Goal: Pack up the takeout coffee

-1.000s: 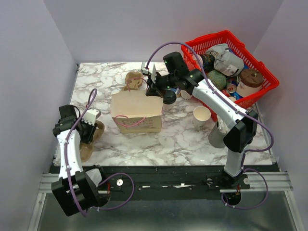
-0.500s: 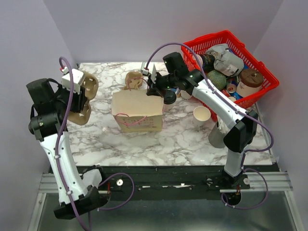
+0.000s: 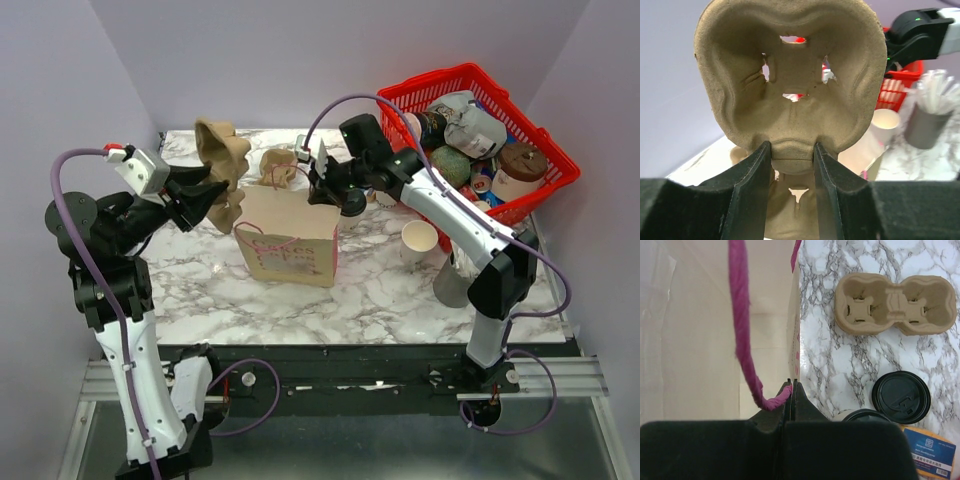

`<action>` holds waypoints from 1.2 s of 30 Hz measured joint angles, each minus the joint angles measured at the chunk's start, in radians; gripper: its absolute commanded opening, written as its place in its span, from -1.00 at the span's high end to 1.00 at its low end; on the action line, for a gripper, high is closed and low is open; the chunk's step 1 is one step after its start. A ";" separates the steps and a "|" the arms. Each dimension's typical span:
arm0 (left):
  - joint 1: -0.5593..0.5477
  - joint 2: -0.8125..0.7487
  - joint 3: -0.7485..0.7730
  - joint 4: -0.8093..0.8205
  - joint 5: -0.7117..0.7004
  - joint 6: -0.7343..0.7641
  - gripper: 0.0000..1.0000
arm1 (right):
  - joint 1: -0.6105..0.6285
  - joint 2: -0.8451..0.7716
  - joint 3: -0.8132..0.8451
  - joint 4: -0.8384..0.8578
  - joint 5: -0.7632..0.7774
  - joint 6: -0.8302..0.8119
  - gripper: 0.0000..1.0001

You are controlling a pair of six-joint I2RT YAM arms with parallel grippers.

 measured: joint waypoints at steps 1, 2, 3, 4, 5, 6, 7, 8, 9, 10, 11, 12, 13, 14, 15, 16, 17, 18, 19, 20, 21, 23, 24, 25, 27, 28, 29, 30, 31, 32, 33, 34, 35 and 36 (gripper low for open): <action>-0.021 0.008 -0.014 0.046 0.004 -0.027 1.00 | 0.000 -0.004 -0.001 -0.001 0.000 0.004 0.99; -0.052 0.019 -0.018 0.082 0.006 -0.048 1.00 | 0.001 -0.008 -0.001 -0.002 0.000 0.007 0.99; -0.081 0.032 -0.017 0.099 0.006 -0.052 1.00 | 0.001 -0.013 -0.001 -0.002 0.000 0.011 0.99; -0.113 0.045 -0.011 0.111 0.006 -0.053 1.00 | 0.002 -0.019 -0.002 -0.003 0.000 0.013 0.99; -0.151 0.060 0.002 0.110 0.006 -0.044 1.00 | 0.002 -0.027 -0.001 -0.004 0.000 0.015 0.99; -0.175 0.070 0.013 0.109 0.005 -0.037 1.00 | 0.002 -0.034 -0.001 -0.004 0.000 0.018 0.99; -0.212 0.085 0.023 0.110 0.003 -0.027 1.00 | 0.002 -0.043 -0.001 -0.005 -0.001 0.021 0.99; -0.241 0.097 0.028 0.110 0.003 -0.014 1.00 | 0.003 -0.050 -0.001 -0.005 -0.002 0.021 0.99; -0.262 0.104 0.029 0.109 0.003 -0.005 1.00 | 0.003 -0.056 -0.001 -0.005 -0.004 0.021 0.99; -0.280 0.109 0.029 0.109 0.003 0.004 1.00 | 0.006 -0.062 -0.001 -0.005 -0.005 0.021 0.99; -0.294 0.114 0.029 0.107 0.003 0.017 1.00 | 0.006 -0.065 -0.001 -0.005 -0.005 0.021 0.99; -0.305 0.120 0.029 0.100 0.003 0.038 1.00 | 0.009 -0.067 -0.001 -0.005 -0.008 0.021 0.99; -0.311 0.123 0.030 0.092 0.003 0.055 1.00 | 0.011 -0.067 -0.001 -0.005 -0.010 0.021 0.99; -0.330 0.129 0.032 0.077 0.000 0.076 1.00 | 0.014 -0.067 -0.001 -0.005 -0.012 0.022 0.99; -0.349 0.134 0.034 0.063 -0.001 0.103 1.00 | 0.016 -0.067 -0.001 -0.006 -0.012 0.023 0.99; -0.365 0.137 0.034 0.051 -0.001 0.122 1.00 | 0.020 -0.067 -0.001 -0.008 -0.014 0.025 0.99; -0.388 0.141 0.034 0.039 -0.002 0.143 1.00 | 0.021 -0.067 -0.001 -0.008 -0.017 0.029 0.99; -0.404 0.143 0.034 0.023 -0.004 0.165 1.00 | 0.023 -0.067 -0.001 -0.008 -0.019 0.032 0.99; -0.418 0.143 0.034 0.008 -0.006 0.184 1.00 | 0.026 -0.067 -0.001 -0.009 -0.021 0.035 0.99; -0.441 0.144 0.034 -0.013 -0.009 0.216 1.00 | 0.027 -0.067 -0.001 -0.009 -0.023 0.040 0.99; -0.453 0.145 0.034 -0.029 -0.013 0.240 1.00 | 0.028 -0.067 -0.001 -0.009 -0.024 0.045 0.99; -0.486 0.145 0.042 -0.084 -0.025 0.313 1.00 | 0.029 -0.067 -0.001 -0.010 -0.030 0.051 0.99; -0.497 0.145 0.047 -0.108 -0.028 0.341 1.00 | 0.029 -0.067 -0.001 -0.011 -0.034 0.054 0.99; -0.507 0.145 0.055 -0.140 -0.032 0.380 1.00 | 0.029 -0.067 -0.001 -0.014 -0.037 0.056 0.99; -0.520 0.148 0.073 -0.198 -0.037 0.448 1.00 | 0.029 -0.067 -0.001 -0.027 -0.042 0.060 0.99; -0.524 0.150 0.089 -0.241 -0.040 0.491 1.00 | 0.029 -0.067 -0.001 -0.031 -0.044 0.061 0.99; -0.526 0.153 0.100 -0.269 -0.041 0.527 1.00 | 0.029 -0.067 -0.001 -0.035 -0.047 0.062 0.99; -0.528 0.157 0.114 -0.302 -0.043 0.564 1.00 | 0.029 -0.067 -0.001 -0.038 -0.049 0.063 0.99; -0.529 0.163 0.126 -0.332 -0.044 0.591 1.00 | 0.029 -0.067 -0.001 -0.039 -0.051 0.064 0.99; -0.531 0.171 0.141 -0.368 -0.045 0.629 1.00 | 0.029 -0.067 0.000 -0.041 -0.053 0.065 0.99; -0.531 0.181 0.157 -0.406 -0.046 0.671 1.00 | 0.029 -0.067 0.002 -0.043 -0.055 0.066 0.99; -0.533 0.192 0.169 -0.441 -0.048 0.711 1.00 | 0.029 -0.067 0.004 -0.045 -0.057 0.066 0.99; -0.533 0.201 0.178 -0.468 -0.050 0.739 1.00 | 0.029 -0.067 0.007 -0.047 -0.058 0.066 0.99; -0.535 0.214 0.185 -0.501 -0.054 0.779 1.00 | 0.029 -0.067 0.009 -0.047 -0.060 0.066 0.99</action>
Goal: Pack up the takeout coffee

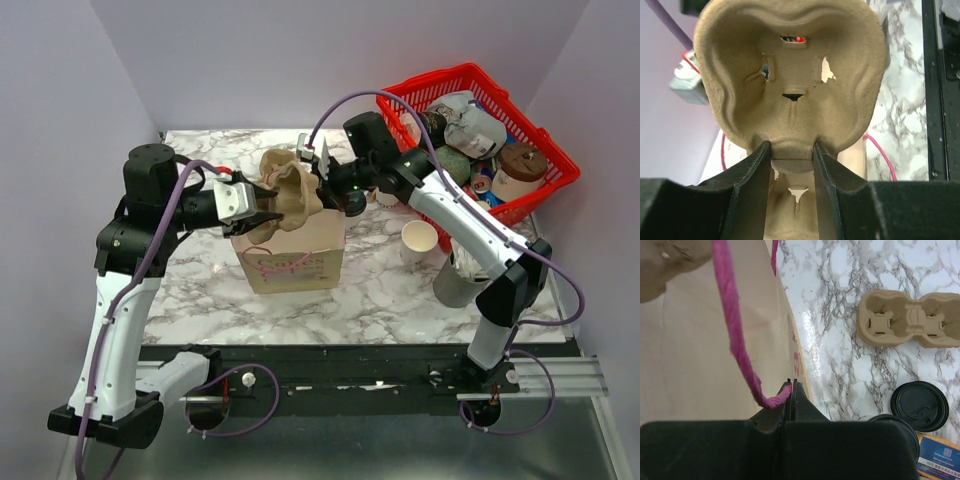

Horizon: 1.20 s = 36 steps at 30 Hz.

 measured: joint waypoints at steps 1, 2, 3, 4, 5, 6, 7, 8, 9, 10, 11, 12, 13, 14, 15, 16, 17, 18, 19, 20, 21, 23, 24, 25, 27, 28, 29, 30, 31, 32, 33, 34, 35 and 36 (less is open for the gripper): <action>-0.002 0.011 0.004 -0.030 -0.004 0.032 1.00 | 0.000 0.000 0.001 0.000 0.000 0.000 0.99; -0.003 0.019 0.006 -0.050 -0.006 0.054 1.00 | 0.000 0.000 0.002 0.000 0.000 0.000 0.99; -0.005 0.029 0.006 -0.076 -0.009 0.080 1.00 | 0.000 0.000 0.002 -0.001 0.000 0.000 0.99; -0.008 0.035 0.006 -0.098 -0.012 0.100 1.00 | 0.000 0.000 0.002 -0.002 0.000 0.000 0.99; -0.011 0.042 0.006 -0.121 -0.014 0.124 1.00 | 0.000 0.000 0.002 -0.003 0.000 0.000 0.99; -0.014 0.045 0.006 -0.139 -0.015 0.140 1.00 | 0.000 0.000 0.002 -0.005 -0.001 -0.001 0.99; -0.018 0.048 0.006 -0.151 -0.016 0.152 1.00 | 0.000 0.000 0.004 -0.008 0.000 -0.001 0.99; -0.024 0.050 0.006 -0.163 -0.016 0.165 1.00 | 0.000 0.000 0.008 -0.010 -0.001 -0.001 0.99; -0.029 0.051 0.006 -0.172 -0.018 0.173 1.00 | 0.000 0.000 0.013 -0.013 -0.001 -0.001 0.99; -0.035 0.052 0.006 -0.186 -0.020 0.182 1.00 | 0.000 0.000 0.019 -0.014 -0.001 -0.002 0.99; -0.042 0.055 0.006 -0.196 -0.024 0.193 1.00 | 0.000 0.000 0.026 -0.014 -0.001 -0.002 0.99; -0.044 0.058 0.006 -0.205 -0.030 0.202 1.00 | 0.000 0.000 0.032 -0.014 -0.001 -0.002 0.99; -0.047 0.063 0.006 -0.216 -0.035 0.214 1.00 | 0.000 0.000 0.036 -0.013 -0.001 -0.004 0.99; -0.050 0.073 0.006 -0.238 -0.044 0.235 1.00 | 0.000 0.000 0.039 -0.014 -0.001 -0.005 0.99; -0.052 0.080 0.006 -0.253 -0.054 0.248 1.00 | 0.000 0.000 0.039 -0.013 -0.001 -0.009 0.99; -0.056 0.092 0.006 -0.268 -0.066 0.263 1.00 | 0.000 0.000 0.039 -0.014 0.000 -0.012 0.99; -0.060 0.103 0.005 -0.279 -0.084 0.275 1.00 | 0.000 0.000 0.039 -0.014 0.000 -0.016 0.99; -0.067 0.119 0.002 -0.292 -0.105 0.288 1.00 | 0.000 0.000 0.039 -0.014 0.000 -0.020 0.99; -0.070 0.128 -0.002 -0.296 -0.120 0.294 1.00 | 0.000 0.000 0.040 -0.014 0.000 -0.025 0.99; -0.076 0.135 -0.009 -0.296 -0.140 0.299 1.00 | 0.000 0.000 0.041 -0.014 0.000 -0.032 0.99; -0.082 0.143 -0.018 -0.296 -0.166 0.304 1.00 | 0.000 0.000 0.041 -0.014 0.001 -0.037 0.99; -0.101 0.148 -0.035 -0.293 -0.207 0.311 1.00 | 0.000 0.000 0.041 -0.015 0.007 -0.045 0.99; -0.112 0.148 -0.040 -0.291 -0.224 0.315 1.00 | 0.000 0.000 0.041 -0.016 0.010 -0.047 0.99; -0.129 0.148 -0.045 -0.293 -0.245 0.322 1.00 | 0.000 0.000 0.041 -0.016 0.013 -0.048 0.99; -0.163 0.148 -0.050 -0.292 -0.285 0.334 1.00 | 0.000 0.000 0.041 -0.016 0.018 -0.051 0.99; -0.173 0.148 -0.051 -0.292 -0.304 0.338 1.00 | 0.000 0.000 0.041 -0.016 0.019 -0.051 0.99; -0.199 0.148 -0.055 -0.295 -0.318 0.341 1.00 | 0.000 0.000 0.041 -0.016 0.021 -0.051 0.99; -0.214 0.148 -0.056 -0.296 -0.335 0.345 1.00 | 0.000 0.000 0.041 -0.016 0.023 -0.051 0.99; -0.238 0.148 -0.057 -0.299 -0.359 0.350 1.00 | 0.000 0.000 0.041 -0.016 0.024 -0.051 0.99; -0.261 0.148 -0.058 -0.303 -0.385 0.354 1.00 | 0.000 0.000 0.041 -0.016 0.026 -0.051 0.99; -0.278 0.148 -0.058 -0.305 -0.402 0.356 1.00 | 0.000 0.000 0.041 -0.016 0.031 -0.050 0.99; -0.306 0.149 -0.058 -0.307 -0.426 0.357 1.00 | 0.002 0.000 0.041 -0.016 0.036 -0.050 0.99; -0.322 0.149 -0.058 -0.306 -0.444 0.356 1.00 | 0.003 0.000 0.041 -0.016 0.040 -0.049 0.99; -0.340 0.150 -0.058 -0.306 -0.465 0.355 1.00 | 0.005 0.000 0.041 -0.016 0.043 -0.047 0.99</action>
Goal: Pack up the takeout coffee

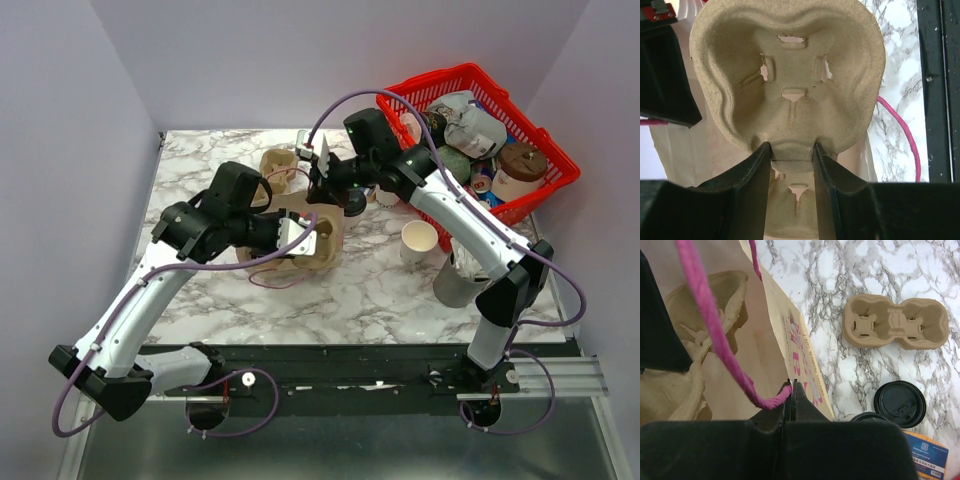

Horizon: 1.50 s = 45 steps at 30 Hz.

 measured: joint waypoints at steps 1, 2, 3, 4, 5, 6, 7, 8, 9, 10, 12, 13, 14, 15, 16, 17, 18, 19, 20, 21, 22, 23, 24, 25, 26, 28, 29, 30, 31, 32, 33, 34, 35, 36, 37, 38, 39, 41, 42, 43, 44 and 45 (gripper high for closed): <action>-0.018 0.002 0.000 0.000 -0.023 -0.003 1.00 | 0.002 0.000 0.000 0.000 0.002 0.000 0.99; -0.031 0.005 0.000 0.002 -0.043 -0.008 1.00 | 0.005 0.000 0.000 0.000 0.003 0.001 0.99; -0.043 0.008 0.000 0.006 -0.065 -0.016 1.00 | 0.008 -0.001 0.000 0.000 0.004 0.001 0.99; -0.055 0.011 0.000 0.011 -0.084 -0.024 1.00 | 0.011 -0.003 -0.004 0.001 0.004 0.001 0.99; -0.068 0.014 0.000 0.024 -0.109 -0.039 1.00 | 0.013 -0.006 -0.008 0.000 0.005 0.001 0.99; -0.076 0.017 0.000 0.033 -0.123 -0.049 1.00 | 0.015 -0.011 -0.016 0.000 0.006 0.001 0.99; -0.083 0.019 -0.001 0.047 -0.143 -0.063 1.00 | 0.016 -0.016 -0.023 0.000 0.006 0.001 0.99; -0.087 0.020 -0.001 0.061 -0.159 -0.074 1.00 | 0.018 -0.021 -0.027 0.000 0.006 0.001 0.99; -0.089 0.020 -0.001 0.071 -0.172 -0.085 1.00 | 0.019 -0.026 -0.032 0.000 0.007 0.001 0.99; -0.089 0.020 -0.002 0.081 -0.181 -0.093 1.00 | 0.019 -0.029 -0.035 0.000 0.007 0.001 0.99; -0.089 0.014 -0.013 0.109 -0.210 -0.108 1.00 | 0.019 -0.032 -0.036 0.000 0.010 0.001 0.99; -0.089 0.011 -0.020 0.117 -0.224 -0.113 1.00 | 0.019 -0.033 -0.036 0.000 0.010 0.001 0.99; -0.089 0.007 -0.031 0.129 -0.239 -0.116 1.00 | 0.019 -0.034 -0.036 0.000 0.011 0.001 0.99; -0.089 0.003 -0.039 0.134 -0.249 -0.117 1.00 | 0.019 -0.034 -0.036 0.000 0.012 0.001 0.99; -0.089 0.000 -0.047 0.137 -0.257 -0.117 1.00 | 0.020 -0.034 -0.036 0.000 0.014 0.001 0.99; -0.089 -0.002 -0.055 0.140 -0.266 -0.117 1.00 | 0.020 -0.034 -0.036 0.000 0.016 0.001 0.99; -0.089 -0.003 -0.060 0.140 -0.274 -0.117 1.00 | 0.019 -0.034 -0.036 0.000 0.018 0.002 0.99; -0.089 -0.002 -0.062 0.139 -0.278 -0.117 1.00 | 0.020 -0.034 -0.036 0.000 0.018 0.002 0.99; -0.089 0.000 -0.063 0.138 -0.283 -0.117 1.00 | 0.020 -0.034 -0.036 0.000 0.019 0.002 0.99; -0.090 0.003 -0.063 0.137 -0.285 -0.117 1.00 | 0.020 -0.034 -0.036 0.000 0.020 0.003 0.99; -0.093 0.009 -0.062 0.134 -0.287 -0.117 1.00 | 0.019 -0.034 -0.036 0.000 0.021 0.005 0.99; -0.095 0.014 -0.061 0.129 -0.288 -0.116 1.00 | 0.020 -0.034 -0.036 0.000 0.021 0.006 0.99; -0.100 0.023 -0.061 0.122 -0.292 -0.115 1.00 | 0.020 -0.034 -0.036 0.000 0.021 0.009 0.99; -0.104 0.032 -0.061 0.119 -0.297 -0.115 1.00 | 0.020 -0.033 -0.036 0.000 0.021 0.011 0.99; -0.109 0.040 -0.061 0.116 -0.302 -0.115 1.00 | 0.020 -0.034 -0.036 0.000 0.021 0.013 0.99; -0.118 0.055 -0.062 0.115 -0.315 -0.116 1.00 | 0.020 -0.034 -0.036 0.000 0.021 0.016 0.99; -0.126 0.061 -0.062 0.116 -0.323 -0.119 1.00 | 0.021 -0.034 -0.036 0.000 0.021 0.018 0.99; -0.132 0.067 -0.062 0.117 -0.330 -0.122 1.00 | 0.021 -0.034 -0.036 0.000 0.021 0.019 0.99; -0.137 0.070 -0.062 0.121 -0.339 -0.127 1.00 | 0.021 -0.034 -0.036 0.000 0.021 0.020 0.99; -0.140 0.071 -0.063 0.127 -0.348 -0.131 1.00 | 0.022 -0.033 -0.036 0.000 0.021 0.020 0.99; -0.141 0.072 -0.063 0.136 -0.356 -0.137 1.00 | 0.023 -0.034 -0.036 0.000 0.021 0.021 0.99; -0.142 0.073 -0.063 0.143 -0.362 -0.141 1.00 | 0.023 -0.034 -0.036 0.000 0.022 0.022 0.99; -0.143 0.074 -0.063 0.150 -0.366 -0.147 1.00 | 0.023 -0.034 -0.036 0.003 0.023 0.023 0.99; -0.144 0.074 -0.063 0.156 -0.372 -0.154 1.00 | 0.023 -0.034 -0.036 0.006 0.025 0.024 0.99; -0.145 0.074 -0.063 0.160 -0.375 -0.158 1.00 | 0.023 -0.034 -0.036 0.008 0.027 0.025 0.99; -0.146 0.074 -0.064 0.164 -0.377 -0.161 1.00 | 0.023 -0.034 -0.036 0.011 0.029 0.026 0.99; -0.146 0.073 -0.067 0.170 -0.381 -0.165 1.00 | 0.023 -0.034 -0.036 0.012 0.031 0.027 0.99; -0.146 0.069 -0.077 0.187 -0.391 -0.171 1.00 | 0.023 -0.034 -0.036 0.012 0.033 0.028 0.99; -0.148 0.066 -0.084 0.196 -0.402 -0.171 1.00 | 0.024 -0.034 -0.036 0.012 0.033 0.028 0.99; -0.150 0.063 -0.092 0.203 -0.412 -0.172 1.00 | 0.024 -0.034 -0.036 0.012 0.033 0.028 0.99; -0.154 0.060 -0.095 0.206 -0.419 -0.174 1.00 | 0.025 -0.034 -0.036 0.012 0.034 0.028 0.99; -0.154 0.058 -0.095 0.205 -0.422 -0.178 1.00 | 0.026 -0.034 -0.036 0.012 0.035 0.027 0.99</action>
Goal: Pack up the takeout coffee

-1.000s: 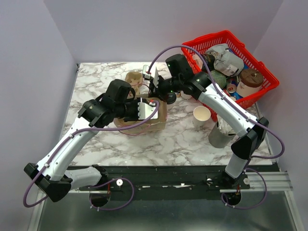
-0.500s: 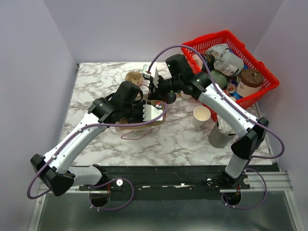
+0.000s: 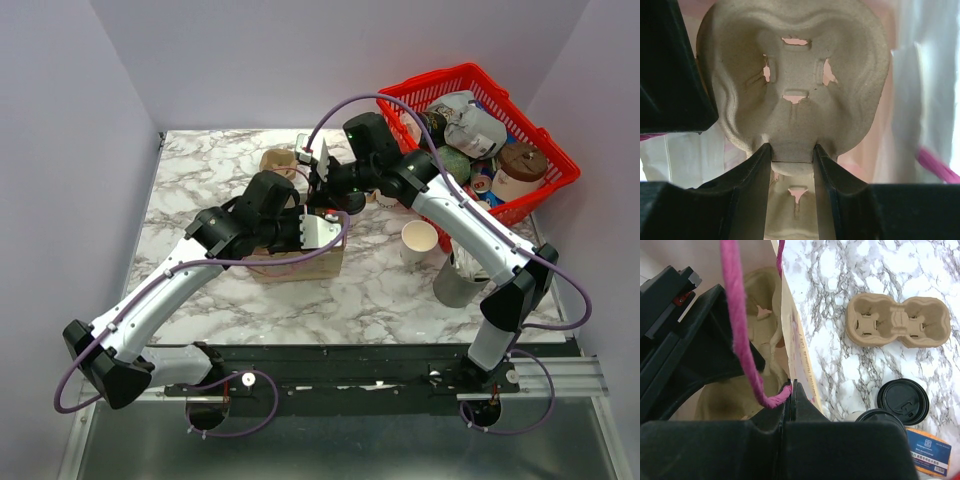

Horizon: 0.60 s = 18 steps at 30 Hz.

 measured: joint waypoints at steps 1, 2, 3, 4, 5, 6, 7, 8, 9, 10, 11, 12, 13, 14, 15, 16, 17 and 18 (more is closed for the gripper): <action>-0.002 -0.002 0.000 -0.002 0.000 -0.005 1.00 | 0.001 0.000 0.000 0.000 0.002 0.000 0.99; -0.004 -0.002 0.001 -0.004 0.000 -0.011 1.00 | 0.001 0.000 0.000 -0.001 0.002 -0.001 0.99; -0.005 -0.002 0.002 -0.006 0.000 -0.021 1.00 | 0.002 0.000 0.000 -0.001 0.001 -0.002 0.99; -0.006 -0.003 0.002 -0.006 0.000 -0.026 1.00 | 0.002 0.000 0.000 -0.001 0.001 -0.002 0.99; -0.006 -0.003 0.002 -0.006 0.000 -0.030 1.00 | 0.002 0.000 0.000 -0.002 0.001 -0.002 0.99; -0.006 -0.003 0.002 -0.006 0.000 -0.031 1.00 | 0.002 0.000 0.000 -0.002 0.001 -0.002 0.99; -0.006 -0.003 0.002 -0.006 0.000 -0.032 1.00 | 0.002 0.000 0.000 -0.002 0.001 -0.002 0.99; -0.006 -0.002 0.002 -0.006 0.000 -0.032 1.00 | 0.002 0.000 0.000 -0.002 0.001 -0.002 0.99; -0.008 -0.001 0.002 -0.006 0.000 -0.033 1.00 | 0.002 0.000 0.000 -0.002 0.001 -0.002 0.99; -0.011 0.002 0.002 -0.006 -0.002 -0.033 1.00 | 0.002 0.000 0.000 -0.003 0.001 -0.002 0.99; -0.012 0.006 0.002 -0.006 -0.004 -0.032 1.00 | 0.002 0.000 0.000 -0.005 0.001 -0.002 0.99; -0.013 0.012 0.001 -0.006 -0.006 -0.032 1.00 | 0.002 0.000 0.000 -0.006 0.001 -0.002 0.99; -0.014 0.017 0.000 -0.006 -0.008 -0.031 1.00 | 0.002 0.000 0.000 -0.008 0.001 -0.002 0.99; -0.016 0.024 -0.002 -0.007 -0.011 -0.029 1.00 | 0.002 0.000 0.000 -0.009 0.001 -0.002 0.99; -0.018 0.028 -0.004 -0.006 -0.012 -0.026 1.00 | 0.002 0.000 0.000 -0.011 0.001 -0.003 0.99; -0.020 0.033 -0.007 -0.008 -0.014 -0.021 1.00 | 0.002 0.000 0.000 -0.011 0.001 -0.002 0.99; -0.023 0.037 -0.011 -0.010 -0.017 -0.015 1.00 | 0.002 0.000 0.000 -0.012 0.001 -0.003 0.99; -0.025 0.039 -0.018 -0.013 -0.021 -0.006 1.00 | 0.002 0.000 0.000 -0.013 0.001 -0.002 0.99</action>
